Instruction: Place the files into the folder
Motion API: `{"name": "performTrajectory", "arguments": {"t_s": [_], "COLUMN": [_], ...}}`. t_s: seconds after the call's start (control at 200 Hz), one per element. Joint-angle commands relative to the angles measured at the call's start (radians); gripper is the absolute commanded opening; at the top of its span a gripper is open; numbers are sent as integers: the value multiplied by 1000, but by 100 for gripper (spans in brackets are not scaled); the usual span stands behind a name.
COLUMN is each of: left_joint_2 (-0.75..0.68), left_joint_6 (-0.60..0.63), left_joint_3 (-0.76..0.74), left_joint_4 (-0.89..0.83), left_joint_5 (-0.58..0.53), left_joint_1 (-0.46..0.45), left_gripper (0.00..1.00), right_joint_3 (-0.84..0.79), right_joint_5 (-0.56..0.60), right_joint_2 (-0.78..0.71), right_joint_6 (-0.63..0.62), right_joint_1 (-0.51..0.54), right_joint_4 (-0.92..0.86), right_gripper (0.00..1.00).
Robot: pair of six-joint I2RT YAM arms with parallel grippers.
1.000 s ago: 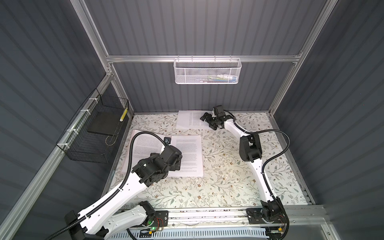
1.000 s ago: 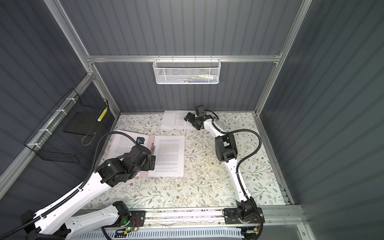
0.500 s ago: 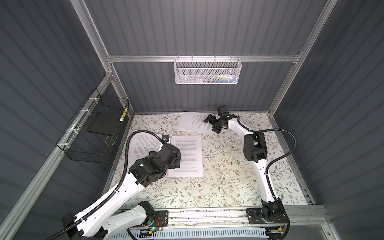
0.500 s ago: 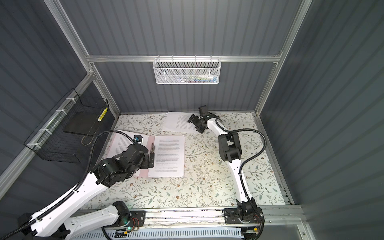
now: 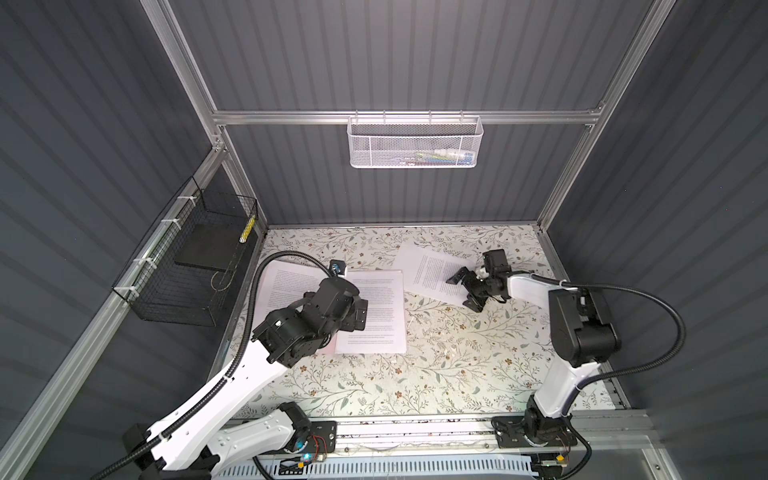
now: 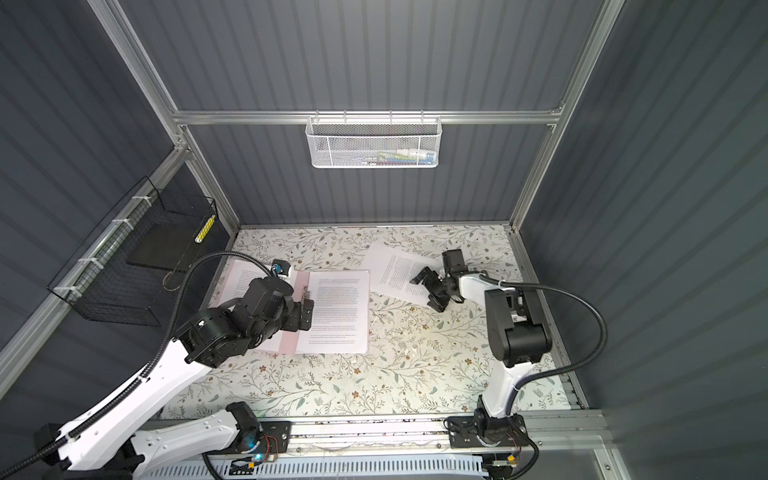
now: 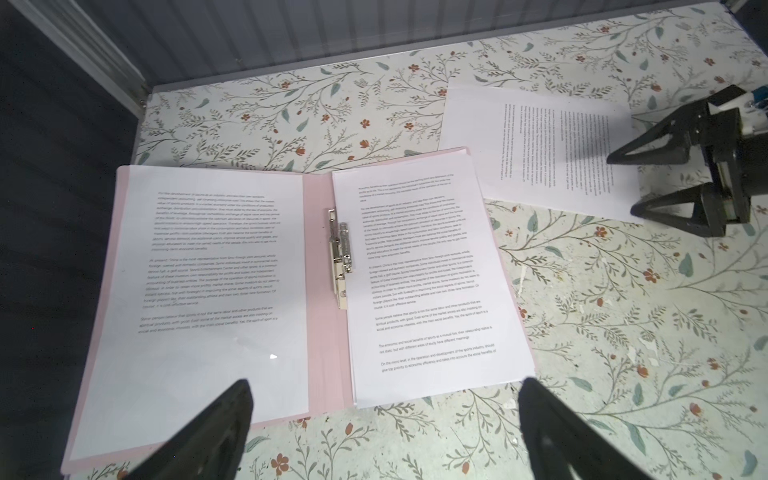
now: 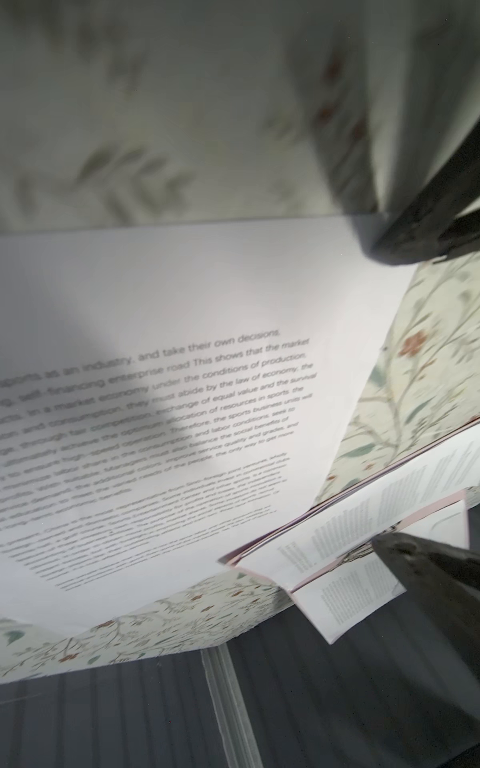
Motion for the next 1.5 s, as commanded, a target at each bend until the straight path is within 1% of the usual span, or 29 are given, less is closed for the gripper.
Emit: {"name": "performTrajectory", "arguments": {"t_s": [0.0, 0.09, 0.14, 0.165, 0.23, 0.28, 0.325, 0.385, 0.425, 0.47, 0.545, 0.59, 0.62, 0.68, 0.835, 0.915, 1.001, 1.106, 1.226, 1.361, 1.491], "left_joint_2": [51, 111, 148, 167, 233, 294, 349, 410, 442, 474, 537, 579, 604, 635, 610, 571, 543, 513, 489, 489, 490], "left_joint_6": [63, 77, 80, 81, 92, 96, 99, 93, 86, 78, 58, 39, 33, 21, -5, -12, -13, 3, 22, 38, 57], "left_joint_3": [33, 51, 60, 64, 72, 90, 103, 119, 126, 132, 178, 210, 267, 303, 307, 287, 284, 285, 286, 309, 327], "left_joint_4": [37, 60, 75, 85, 109, 118, 134, 166, 196, 237, 251, 225, 200, 178, 193, 201, 181, 163, 167, 173, 186], "left_joint_5": [123, 208, 261, 285, 343, 383, 409, 435, 460, 481, 491, 471, 455, 447, 466, 463, 460, 454, 461, 486, 517], "left_joint_1": [-1, -1, -2, -2, -1, -1, -2, -1, -1, -1, -1, -1, -1, 0, 1, 4, 20, 33, 39, 40, 40], "left_gripper": [100, 100, 100, 100, 100, 100, 100, 100, 100, 100, 100, 100, 100, 100, 100, 100, 100, 100, 100, 100, 100], "right_joint_3": [-151, -204, -231, -242, -256, -269, -283, -296, -284, -231, -62, 46, 112, 221, 479, 556, 603, 590, 496, 364, 140], "right_joint_5": [18, 99, 133, 181, 236, 248, 241, 177, 155, 160, 217, 232, 249, 292, 269, 263, 261, 247, 232, 193, 154], "right_joint_2": [-134, -260, -334, -372, -466, -524, -557, -558, -527, -463, -311, -210, -152, -44, 209, 295, 350, 372, 338, 278, 149], "right_joint_6": [-63, -131, -145, -148, -148, -150, -144, -140, -138, -144, -159, -159, -158, -147, -120, -106, -98, -80, -58, -57, -65], "right_joint_1": [-55, -74, -83, -85, -85, -76, -64, -45, -21, 22, 96, 136, 163, 211, 275, 306, 336, 355, 358, 360, 351], "right_joint_4": [-18, -141, -189, -207, -234, -234, -194, -81, -17, 1, -71, -119, -137, -165, -224, -229, -234, -235, -197, -164, -84], "right_gripper": [99, 99, 99, 99, 99, 99, 99, 99, 99, 99, 99, 99, 99, 99, 99, 99, 99, 99, 99, 99, 99]}}
